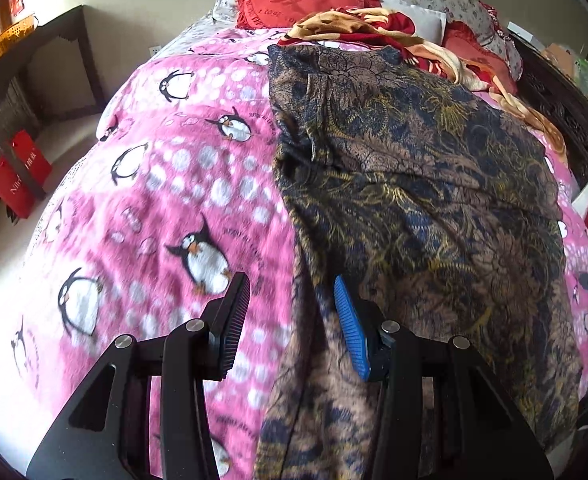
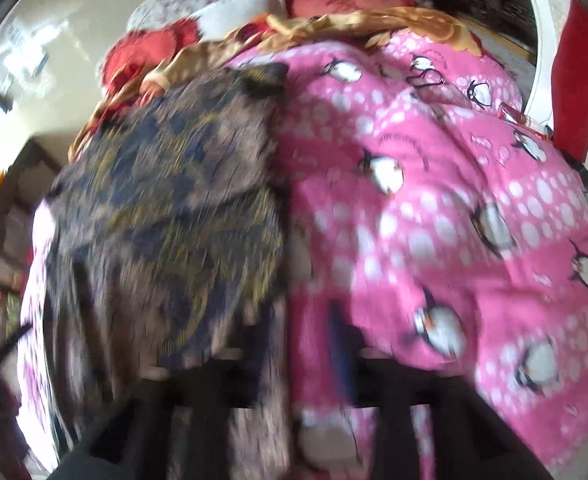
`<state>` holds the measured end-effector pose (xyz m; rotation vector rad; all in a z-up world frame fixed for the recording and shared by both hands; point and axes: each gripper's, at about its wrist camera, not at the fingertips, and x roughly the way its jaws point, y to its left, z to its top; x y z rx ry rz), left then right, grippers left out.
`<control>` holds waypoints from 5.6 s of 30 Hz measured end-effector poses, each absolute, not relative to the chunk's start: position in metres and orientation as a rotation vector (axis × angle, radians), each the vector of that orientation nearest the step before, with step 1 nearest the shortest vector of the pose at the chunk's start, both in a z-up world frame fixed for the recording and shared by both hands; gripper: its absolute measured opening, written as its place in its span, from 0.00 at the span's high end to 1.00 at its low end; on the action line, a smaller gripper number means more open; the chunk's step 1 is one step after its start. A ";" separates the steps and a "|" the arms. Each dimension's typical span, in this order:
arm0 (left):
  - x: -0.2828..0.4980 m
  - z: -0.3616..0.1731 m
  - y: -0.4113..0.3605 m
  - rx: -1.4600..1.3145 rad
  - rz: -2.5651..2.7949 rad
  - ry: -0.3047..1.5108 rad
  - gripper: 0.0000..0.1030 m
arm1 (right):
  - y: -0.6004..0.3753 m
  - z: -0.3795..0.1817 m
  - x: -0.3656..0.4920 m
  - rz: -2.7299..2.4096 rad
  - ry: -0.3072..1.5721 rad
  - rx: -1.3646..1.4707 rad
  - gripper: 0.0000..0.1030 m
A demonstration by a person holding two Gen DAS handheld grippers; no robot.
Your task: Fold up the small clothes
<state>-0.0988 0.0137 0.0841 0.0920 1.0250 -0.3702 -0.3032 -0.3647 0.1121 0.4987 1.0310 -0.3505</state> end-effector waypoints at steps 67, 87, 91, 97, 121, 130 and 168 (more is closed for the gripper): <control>-0.220 0.035 0.077 -0.018 -0.566 1.380 0.50 | -0.298 0.082 -0.459 -0.136 0.994 0.670 0.45; -0.222 0.037 0.049 0.112 -0.663 1.366 0.66 | -0.282 0.089 -0.454 -0.075 0.983 0.554 0.92; -0.221 0.034 0.051 0.100 -0.637 1.373 0.66 | -0.278 0.098 -0.452 -0.029 0.972 0.534 0.92; -0.220 0.031 0.046 0.101 -0.641 1.359 0.65 | -0.281 0.075 -0.443 -0.014 0.980 0.654 0.81; -0.235 0.058 0.098 0.074 -0.563 1.245 0.97 | -0.282 0.095 -0.464 -0.090 0.931 0.666 0.95; -0.226 0.042 0.082 0.122 -0.582 1.336 0.82 | -0.284 0.088 -0.456 -0.091 0.973 0.719 0.91; -0.206 0.042 0.070 0.150 -0.649 1.320 0.91 | -0.270 0.096 -0.422 0.035 0.935 0.613 0.93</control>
